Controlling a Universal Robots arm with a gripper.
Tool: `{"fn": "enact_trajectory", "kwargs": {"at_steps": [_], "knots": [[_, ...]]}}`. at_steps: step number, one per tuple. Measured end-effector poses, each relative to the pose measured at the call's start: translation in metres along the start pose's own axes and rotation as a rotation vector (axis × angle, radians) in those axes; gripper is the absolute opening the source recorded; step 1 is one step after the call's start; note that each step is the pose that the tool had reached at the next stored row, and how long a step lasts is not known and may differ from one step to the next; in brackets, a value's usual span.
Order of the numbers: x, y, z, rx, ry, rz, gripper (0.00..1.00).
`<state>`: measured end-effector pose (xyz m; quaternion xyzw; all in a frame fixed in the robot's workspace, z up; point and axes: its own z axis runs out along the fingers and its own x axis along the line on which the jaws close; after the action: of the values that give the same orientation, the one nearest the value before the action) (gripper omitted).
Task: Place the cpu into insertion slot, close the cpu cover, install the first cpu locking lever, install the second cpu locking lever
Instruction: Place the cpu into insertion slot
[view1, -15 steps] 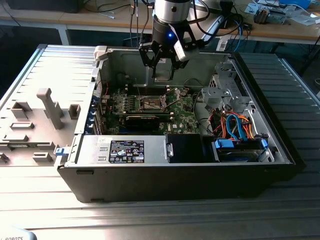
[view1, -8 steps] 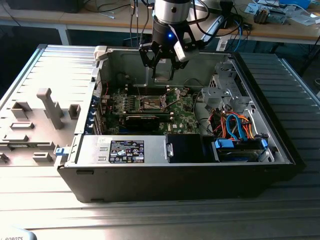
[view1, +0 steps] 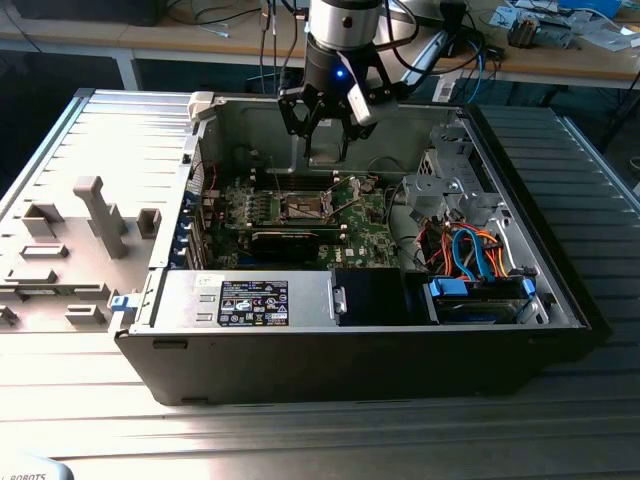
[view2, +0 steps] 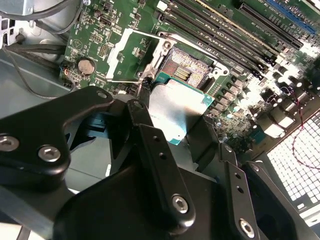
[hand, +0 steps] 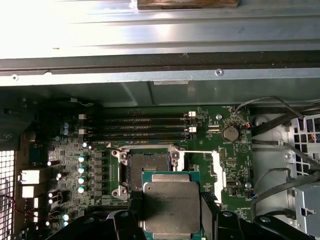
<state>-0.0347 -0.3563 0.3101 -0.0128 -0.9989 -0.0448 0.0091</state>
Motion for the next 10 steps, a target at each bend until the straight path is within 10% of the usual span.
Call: {"fn": "enact_trajectory", "kwargs": {"at_steps": [10], "knots": [[0.0, -0.0002, 0.0019, 0.0, 0.0, 0.0, 0.54]]}}
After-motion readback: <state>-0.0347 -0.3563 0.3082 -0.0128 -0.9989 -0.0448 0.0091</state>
